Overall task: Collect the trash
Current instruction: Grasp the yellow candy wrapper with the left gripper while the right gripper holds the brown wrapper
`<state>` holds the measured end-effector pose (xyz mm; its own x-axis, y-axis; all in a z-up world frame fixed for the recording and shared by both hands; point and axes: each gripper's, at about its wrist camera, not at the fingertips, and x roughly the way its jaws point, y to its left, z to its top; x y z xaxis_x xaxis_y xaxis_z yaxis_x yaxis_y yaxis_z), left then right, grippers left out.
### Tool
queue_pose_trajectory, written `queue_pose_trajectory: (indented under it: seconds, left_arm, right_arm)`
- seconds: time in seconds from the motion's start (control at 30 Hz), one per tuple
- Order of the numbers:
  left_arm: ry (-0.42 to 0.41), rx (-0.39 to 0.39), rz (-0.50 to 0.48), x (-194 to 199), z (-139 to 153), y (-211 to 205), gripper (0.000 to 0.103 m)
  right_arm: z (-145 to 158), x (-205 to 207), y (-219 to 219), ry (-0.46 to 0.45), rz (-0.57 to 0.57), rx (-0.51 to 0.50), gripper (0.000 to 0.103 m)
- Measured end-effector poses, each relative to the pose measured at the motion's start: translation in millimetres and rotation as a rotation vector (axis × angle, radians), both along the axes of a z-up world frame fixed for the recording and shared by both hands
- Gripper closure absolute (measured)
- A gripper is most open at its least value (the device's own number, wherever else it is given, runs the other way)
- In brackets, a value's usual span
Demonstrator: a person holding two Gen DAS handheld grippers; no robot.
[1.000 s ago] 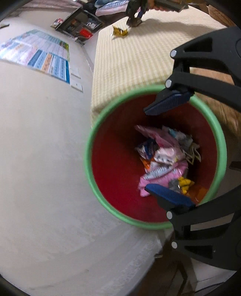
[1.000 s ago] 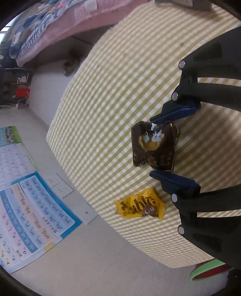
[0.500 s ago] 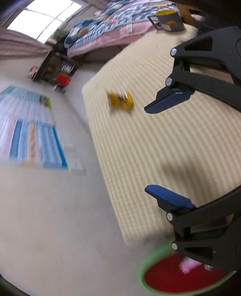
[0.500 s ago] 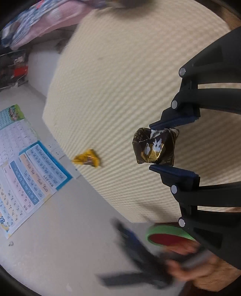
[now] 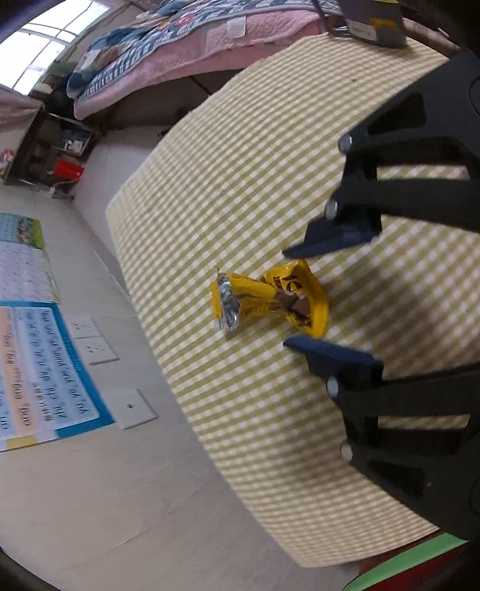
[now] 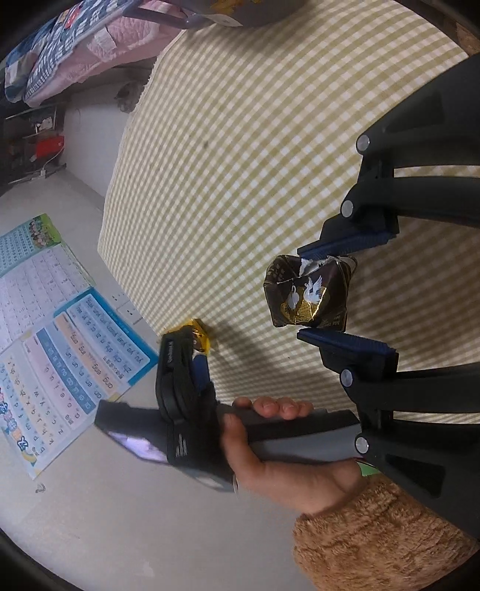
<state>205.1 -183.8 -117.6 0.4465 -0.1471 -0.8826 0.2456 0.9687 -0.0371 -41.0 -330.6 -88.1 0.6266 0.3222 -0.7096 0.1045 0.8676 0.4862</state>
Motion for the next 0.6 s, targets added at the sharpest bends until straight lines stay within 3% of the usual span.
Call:
queue_pose_trajectory:
  seconds: [0.03, 0.27, 0.4, 0.6]
  left_arm:
    - [0.006, 0.01, -0.003, 2.8, -0.9, -3.5, 0.085]
    - [-0.037, 0.014, -0.009, -8.4, 10.4, 7.5, 0.086]
    - [-0.106, 0.024, -0.025, -37.3, 34.4, 27.1, 0.086]
    - [-0.109, -0.006, 0.006, -82.6, 55.5, 72.0, 0.086]
  right_arm:
    - [-1.2, 0.8, -0.9, -0.001, 0.0, 0.0, 0.065]
    - [-3.5, 8.2, 3.5, -0.002, 0.023, -0.016, 0.065]
    - [-2.1, 12.9, 10.9, 0.002, 0.034, -0.036, 0.065]
    - [2.2, 14.5, 26.6, 0.001, 0.054, -0.073, 0.065]
